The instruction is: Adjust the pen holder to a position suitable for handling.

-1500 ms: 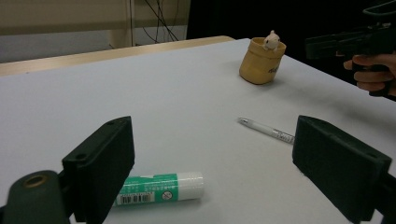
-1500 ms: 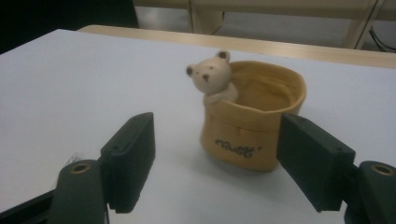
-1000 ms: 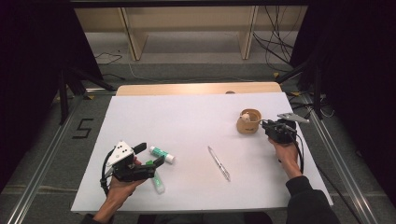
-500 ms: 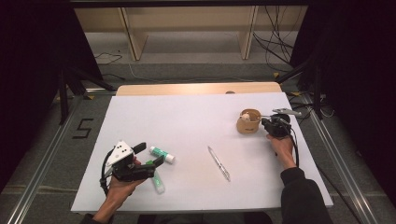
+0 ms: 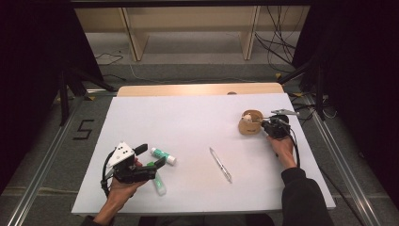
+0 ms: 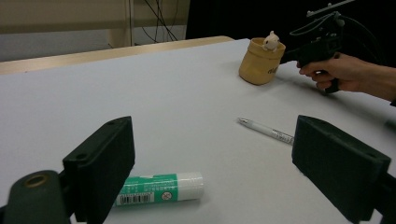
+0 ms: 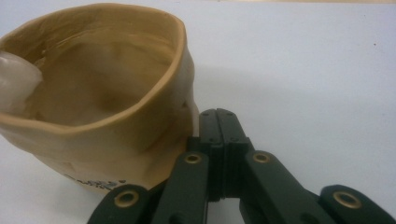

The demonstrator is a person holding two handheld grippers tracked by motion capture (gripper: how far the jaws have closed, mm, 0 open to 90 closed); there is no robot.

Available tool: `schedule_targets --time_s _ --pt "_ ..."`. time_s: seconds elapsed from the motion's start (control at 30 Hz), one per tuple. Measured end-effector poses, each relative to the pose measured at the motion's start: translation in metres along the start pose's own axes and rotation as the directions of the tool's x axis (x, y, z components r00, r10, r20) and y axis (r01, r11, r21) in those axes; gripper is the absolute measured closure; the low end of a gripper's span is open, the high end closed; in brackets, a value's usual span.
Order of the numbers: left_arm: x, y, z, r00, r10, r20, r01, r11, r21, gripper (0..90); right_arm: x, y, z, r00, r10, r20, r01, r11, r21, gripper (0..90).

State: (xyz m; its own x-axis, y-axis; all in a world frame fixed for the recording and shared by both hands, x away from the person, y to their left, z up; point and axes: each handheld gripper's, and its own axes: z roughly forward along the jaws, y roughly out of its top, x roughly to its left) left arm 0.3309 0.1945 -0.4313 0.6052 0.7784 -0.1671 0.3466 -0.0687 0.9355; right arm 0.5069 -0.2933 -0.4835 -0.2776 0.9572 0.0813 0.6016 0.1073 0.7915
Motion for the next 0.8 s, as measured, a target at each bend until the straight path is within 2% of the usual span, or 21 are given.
schedule_targets --time_s 0.17,0.33,0.6,0.8 --pt "0.000 0.000 0.000 1.0000 0.002 -0.002 -0.002 1.0000 -0.001 12.8 0.002 -0.001 0.000 0.9999 -0.009 -0.005 0.009 1.000 0.007 90.0" --pt "0.000 0.000 0.000 1.0000 0.005 -0.004 -0.005 1.0000 -0.001 12.8 0.011 0.000 0.003 0.9991 -0.037 -0.021 0.037 0.999 0.012 90.0" --pt "0.000 0.001 0.000 1.0000 0.004 -0.007 -0.004 1.0000 -0.004 12.8 0.022 0.000 0.005 0.9989 -0.024 -0.041 0.025 1.000 0.014 90.0" --pt "0.001 0.001 -0.001 1.0000 0.006 -0.008 -0.006 1.0000 -0.004 12.8 0.038 0.000 0.008 0.9972 -0.025 -0.070 0.027 1.000 0.017 90.0"
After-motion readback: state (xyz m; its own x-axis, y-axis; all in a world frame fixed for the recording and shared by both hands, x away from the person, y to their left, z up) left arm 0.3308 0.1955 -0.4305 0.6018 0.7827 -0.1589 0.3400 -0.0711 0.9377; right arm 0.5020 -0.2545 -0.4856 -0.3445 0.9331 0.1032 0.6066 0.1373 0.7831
